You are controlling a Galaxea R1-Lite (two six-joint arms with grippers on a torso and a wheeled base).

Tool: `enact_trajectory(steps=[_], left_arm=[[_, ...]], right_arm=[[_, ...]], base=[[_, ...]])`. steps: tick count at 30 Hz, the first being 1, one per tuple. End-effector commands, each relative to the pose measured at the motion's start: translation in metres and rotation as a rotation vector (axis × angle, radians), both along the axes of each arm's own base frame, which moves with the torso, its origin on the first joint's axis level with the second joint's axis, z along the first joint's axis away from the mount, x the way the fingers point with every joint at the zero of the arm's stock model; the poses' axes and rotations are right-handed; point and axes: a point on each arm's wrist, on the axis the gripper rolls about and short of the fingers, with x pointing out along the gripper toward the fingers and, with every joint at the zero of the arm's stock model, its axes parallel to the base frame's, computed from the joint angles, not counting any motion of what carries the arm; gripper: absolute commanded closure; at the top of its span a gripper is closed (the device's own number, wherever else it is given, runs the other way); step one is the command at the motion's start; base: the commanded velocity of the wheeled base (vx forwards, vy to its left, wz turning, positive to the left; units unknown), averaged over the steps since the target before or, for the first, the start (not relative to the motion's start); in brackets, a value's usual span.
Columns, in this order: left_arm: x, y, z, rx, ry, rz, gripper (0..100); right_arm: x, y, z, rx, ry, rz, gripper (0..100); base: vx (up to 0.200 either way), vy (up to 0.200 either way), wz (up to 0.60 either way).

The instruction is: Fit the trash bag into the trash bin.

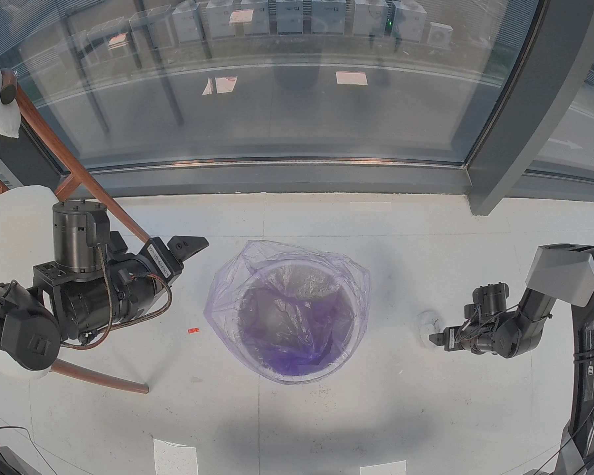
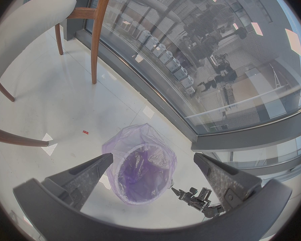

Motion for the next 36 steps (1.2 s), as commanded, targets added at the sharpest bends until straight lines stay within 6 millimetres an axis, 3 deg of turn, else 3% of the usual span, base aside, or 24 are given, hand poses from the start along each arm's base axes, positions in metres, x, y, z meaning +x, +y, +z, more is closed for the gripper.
enact_trajectory(steps=[1,4,18,30,36], left_arm=[[0.0,0.0,-0.001,0.001,0.004,0.0,0],[0.0,0.0,-0.001,0.002,0.005,0.0,0],[0.004,0.001,-0.008,-0.015,0.006,-0.058,0],[-0.001,0.002,-0.011,-0.044,-0.021,-0.101,0],[0.003,0.001,-0.004,-0.051,-0.078,-0.069,0]], right_arm=[[0.028,-0.001,0.01,0.017,-0.03,0.003,0],[0.046,-0.001,0.016,0.015,0.019,0.001,0],[0.071,-0.002,0.012,0.017,0.084,-0.011,0],[0.088,0.0,-0.005,0.016,0.061,-0.012,0],[0.095,0.002,-0.012,0.016,0.047,-0.009,0]], base=[[0.0,0.0,0.0],[0.0,0.0,0.0],[0.0,0.0,0.0],[-0.2,0.0,0.0],[0.0,0.0,0.0]])
